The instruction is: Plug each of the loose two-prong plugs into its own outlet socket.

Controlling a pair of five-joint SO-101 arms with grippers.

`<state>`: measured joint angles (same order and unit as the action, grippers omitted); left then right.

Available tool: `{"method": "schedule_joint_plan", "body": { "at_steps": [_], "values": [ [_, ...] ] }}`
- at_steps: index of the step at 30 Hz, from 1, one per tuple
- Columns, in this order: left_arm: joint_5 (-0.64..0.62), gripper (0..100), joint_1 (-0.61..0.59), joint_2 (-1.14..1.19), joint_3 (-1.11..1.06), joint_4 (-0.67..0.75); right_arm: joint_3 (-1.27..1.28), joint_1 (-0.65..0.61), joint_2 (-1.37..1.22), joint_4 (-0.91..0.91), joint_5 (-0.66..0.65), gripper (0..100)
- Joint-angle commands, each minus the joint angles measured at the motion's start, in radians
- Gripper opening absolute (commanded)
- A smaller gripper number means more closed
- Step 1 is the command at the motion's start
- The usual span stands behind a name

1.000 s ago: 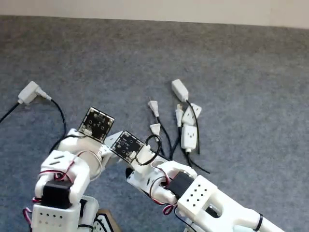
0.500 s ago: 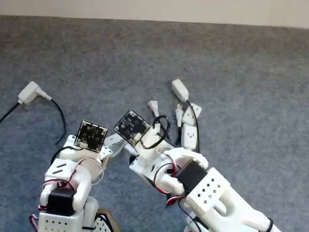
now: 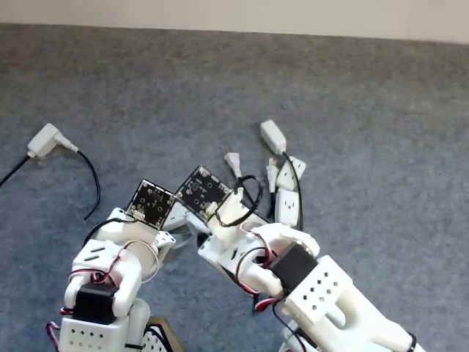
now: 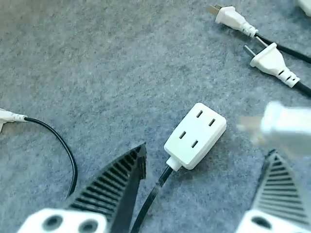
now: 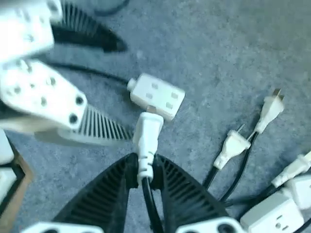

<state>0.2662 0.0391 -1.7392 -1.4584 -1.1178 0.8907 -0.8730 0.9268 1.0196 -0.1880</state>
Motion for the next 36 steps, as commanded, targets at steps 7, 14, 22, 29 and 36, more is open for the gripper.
{"method": "schedule_joint_plan", "body": {
  "at_steps": [7, 14, 22, 29, 36],
  "values": [
    [-0.005, 36, -0.071, 0.004, 0.225, 0.005, 0.082, 0.005, 0.024, -0.004, -0.029, 0.5],
    [-0.005, 36, -0.071, 0.004, 0.249, 0.003, 0.094, 0.010, 0.022, -0.004, -0.031, 0.5],
    [-0.011, 36, -0.054, 0.004, 0.245, 0.014, 0.159, -0.001, 0.022, -0.051, -0.032, 0.5],
    [-0.011, 31, 0.042, 0.005, 0.119, 0.106, 0.099, -0.059, 0.022, -0.022, -0.029, 0.5],
    [-0.011, 31, 0.045, 0.004, 0.024, 0.091, -0.142, -0.033, 0.022, 0.104, -0.029, 0.5]
  ]
}}
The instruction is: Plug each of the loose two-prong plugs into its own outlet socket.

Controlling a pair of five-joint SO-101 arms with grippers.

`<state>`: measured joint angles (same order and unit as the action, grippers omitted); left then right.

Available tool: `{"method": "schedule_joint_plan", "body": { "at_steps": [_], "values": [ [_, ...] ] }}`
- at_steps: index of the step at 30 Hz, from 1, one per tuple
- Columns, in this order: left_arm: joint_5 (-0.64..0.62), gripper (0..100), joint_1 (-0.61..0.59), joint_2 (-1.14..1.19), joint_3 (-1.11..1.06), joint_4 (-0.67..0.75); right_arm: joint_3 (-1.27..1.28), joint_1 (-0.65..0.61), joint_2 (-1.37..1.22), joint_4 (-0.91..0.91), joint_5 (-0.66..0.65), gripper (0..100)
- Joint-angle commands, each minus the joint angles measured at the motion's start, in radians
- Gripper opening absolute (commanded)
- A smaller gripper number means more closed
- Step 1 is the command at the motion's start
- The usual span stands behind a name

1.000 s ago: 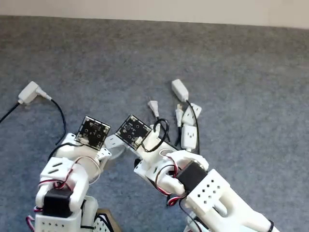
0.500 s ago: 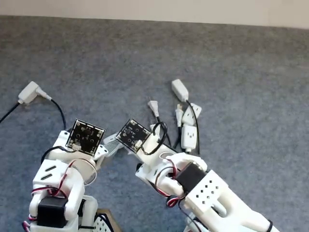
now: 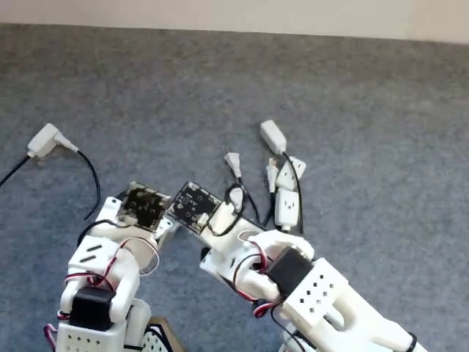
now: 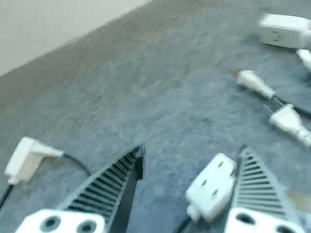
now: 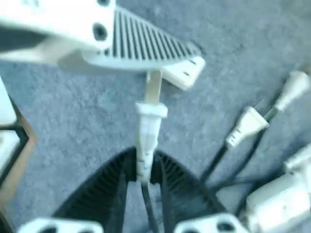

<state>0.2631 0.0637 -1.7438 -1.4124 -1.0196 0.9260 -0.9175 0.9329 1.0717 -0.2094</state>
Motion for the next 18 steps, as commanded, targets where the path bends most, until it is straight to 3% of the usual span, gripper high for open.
{"method": "schedule_joint_plan", "body": {
  "at_steps": [1, 6, 12, 18],
  "values": [
    [-0.008, 31, 0.024, 0.008, -0.031, -0.018, -0.209, 0.024, 0.016, 0.059, -0.008, 0.5],
    [-0.008, 31, 0.102, 0.007, -0.081, -0.029, -0.271, 0.054, 0.015, 0.071, -0.005, 0.5],
    [-0.008, 31, 0.096, -0.002, -0.074, -0.064, -0.206, 0.061, 0.015, 0.064, -0.005, 0.5],
    [-0.008, 31, -0.117, 0.001, 0.027, -0.086, -0.096, 0.111, 0.015, 0.064, -0.011, 0.5]
  ]
}}
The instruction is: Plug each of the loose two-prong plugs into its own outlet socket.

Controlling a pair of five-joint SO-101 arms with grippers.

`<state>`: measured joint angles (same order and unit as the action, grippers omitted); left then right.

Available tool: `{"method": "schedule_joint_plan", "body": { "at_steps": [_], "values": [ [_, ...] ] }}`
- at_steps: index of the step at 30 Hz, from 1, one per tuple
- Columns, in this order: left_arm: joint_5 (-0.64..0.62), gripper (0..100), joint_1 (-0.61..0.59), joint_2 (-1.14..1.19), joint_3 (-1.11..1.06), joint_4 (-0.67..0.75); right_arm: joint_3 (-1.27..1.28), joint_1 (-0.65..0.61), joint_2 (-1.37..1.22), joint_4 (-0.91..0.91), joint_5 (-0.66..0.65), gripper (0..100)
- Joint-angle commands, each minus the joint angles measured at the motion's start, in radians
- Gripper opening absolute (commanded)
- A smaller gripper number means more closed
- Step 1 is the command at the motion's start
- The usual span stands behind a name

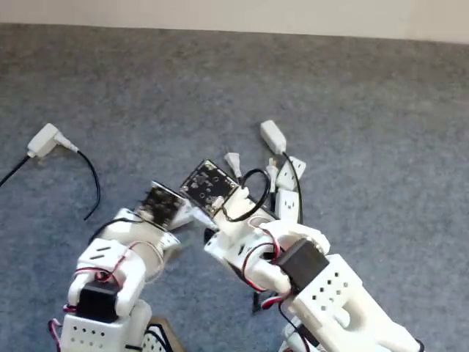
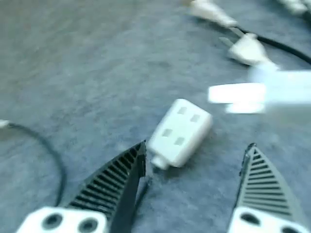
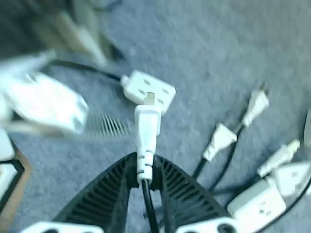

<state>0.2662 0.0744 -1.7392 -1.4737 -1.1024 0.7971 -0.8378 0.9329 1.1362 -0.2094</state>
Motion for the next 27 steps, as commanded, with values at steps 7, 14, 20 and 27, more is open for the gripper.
{"method": "schedule_joint_plan", "body": {
  "at_steps": [7, 14, 20, 27],
  "values": [
    [-0.048, 31, -0.140, 0.004, 0.239, 0.034, 0.150, 0.005, 0.016, -0.051, -0.011, 0.5],
    [-0.064, 30, 0.024, 0.101, 0.140, 0.063, 0.107, -0.064, 0.016, -0.033, -0.005, 0.5],
    [-0.068, 31, 0.097, 0.194, 0.087, 0.095, 0.002, -0.064, 0.016, 0.022, -0.006, 0.5],
    [-0.068, 31, 0.062, 0.214, 0.120, 0.091, -0.022, -0.061, 0.015, 0.035, -0.009, 0.5]
  ]
}}
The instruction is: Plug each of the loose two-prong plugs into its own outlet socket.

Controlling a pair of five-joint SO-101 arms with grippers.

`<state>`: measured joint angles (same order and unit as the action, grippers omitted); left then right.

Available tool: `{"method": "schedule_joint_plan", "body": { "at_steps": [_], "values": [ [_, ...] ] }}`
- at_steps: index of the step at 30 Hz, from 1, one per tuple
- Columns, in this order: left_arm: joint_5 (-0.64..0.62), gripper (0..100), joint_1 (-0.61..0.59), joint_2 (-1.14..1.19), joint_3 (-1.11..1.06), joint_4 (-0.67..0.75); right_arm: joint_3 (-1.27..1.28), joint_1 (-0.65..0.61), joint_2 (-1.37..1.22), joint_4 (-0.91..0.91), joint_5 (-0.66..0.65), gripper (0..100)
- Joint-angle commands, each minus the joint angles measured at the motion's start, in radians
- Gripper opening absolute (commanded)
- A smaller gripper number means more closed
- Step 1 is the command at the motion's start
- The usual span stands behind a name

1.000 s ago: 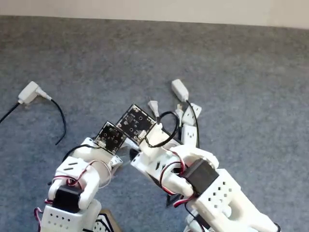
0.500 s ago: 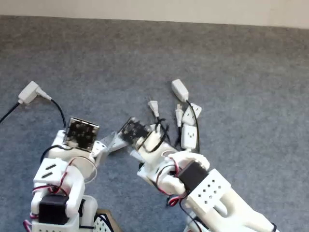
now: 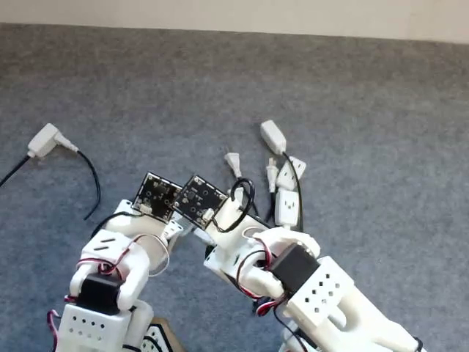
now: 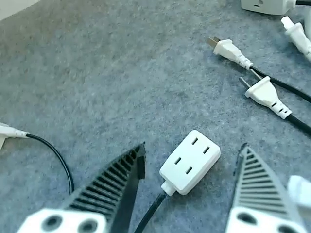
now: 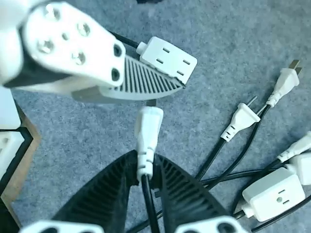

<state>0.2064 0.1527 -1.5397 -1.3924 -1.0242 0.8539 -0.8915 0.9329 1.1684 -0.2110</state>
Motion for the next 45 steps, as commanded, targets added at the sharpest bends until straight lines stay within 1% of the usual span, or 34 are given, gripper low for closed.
{"method": "schedule_joint_plan", "body": {
  "at_steps": [1, 4, 7, 10, 13, 16, 18, 21, 25, 26, 28, 32, 38, 45],
  "values": [
    [-0.008, 31, -0.036, 0.015, 0.054, 0.012, -0.079, 0.007, 0.015, 0.002, -0.008, 0.5],
    [-0.008, 31, -0.124, 0.021, 0.122, 0.002, -0.079, 0.071, 0.015, -0.001, -0.009, 0.5],
    [-0.005, 31, -0.209, 0.054, 0.242, -0.092, -0.079, 0.105, 0.007, -0.002, -0.009, 0.5],
    [-0.005, 31, -0.260, 0.206, 0.412, -0.187, -0.101, 0.105, -0.082, 0.004, -0.009, 0.5],
    [0.002, 31, -0.326, 0.437, 0.630, -0.279, -0.211, 0.105, -0.254, 0.019, -0.011, 0.5],
    [0.046, 31, -0.415, 0.708, 0.866, -0.367, -0.401, 0.104, -0.466, 0.099, -0.009, 0.5],
    [0.069, 31, -0.493, 0.897, 1.026, -0.400, -0.570, 0.104, -0.611, 0.177, -0.003, 0.5],
    [0.112, 31, -0.605, 1.165, 1.271, -0.433, -0.869, 0.104, -0.823, 0.340, 0.021, 0.5],
    [0.147, 31, -0.725, 1.509, 1.601, -0.508, -1.244, 0.104, -1.098, 0.555, 0.041, 0.5],
    [0.147, 31, -0.756, 1.584, 1.684, -0.528, -1.323, 0.104, -1.161, 0.588, 0.049, 0.5],
    [0.149, 31, -0.817, 1.727, 1.837, -0.549, -1.431, 0.104, -1.259, 0.596, 0.089, 0.5],
    [0.199, 31, -0.921, 1.960, 2.086, -0.548, -1.480, 0.091, -1.383, 0.595, 0.123, 0.5],
    [0.210, 31, -1.044, 2.267, 2.388, -0.543, -1.478, 0.090, -1.406, 0.595, 0.181, 0.5],
    [0.209, 31, -1.073, 2.551, 2.763, -0.552, -1.478, 0.087, -1.405, 0.598, 0.189, 0.5]
  ]
}}
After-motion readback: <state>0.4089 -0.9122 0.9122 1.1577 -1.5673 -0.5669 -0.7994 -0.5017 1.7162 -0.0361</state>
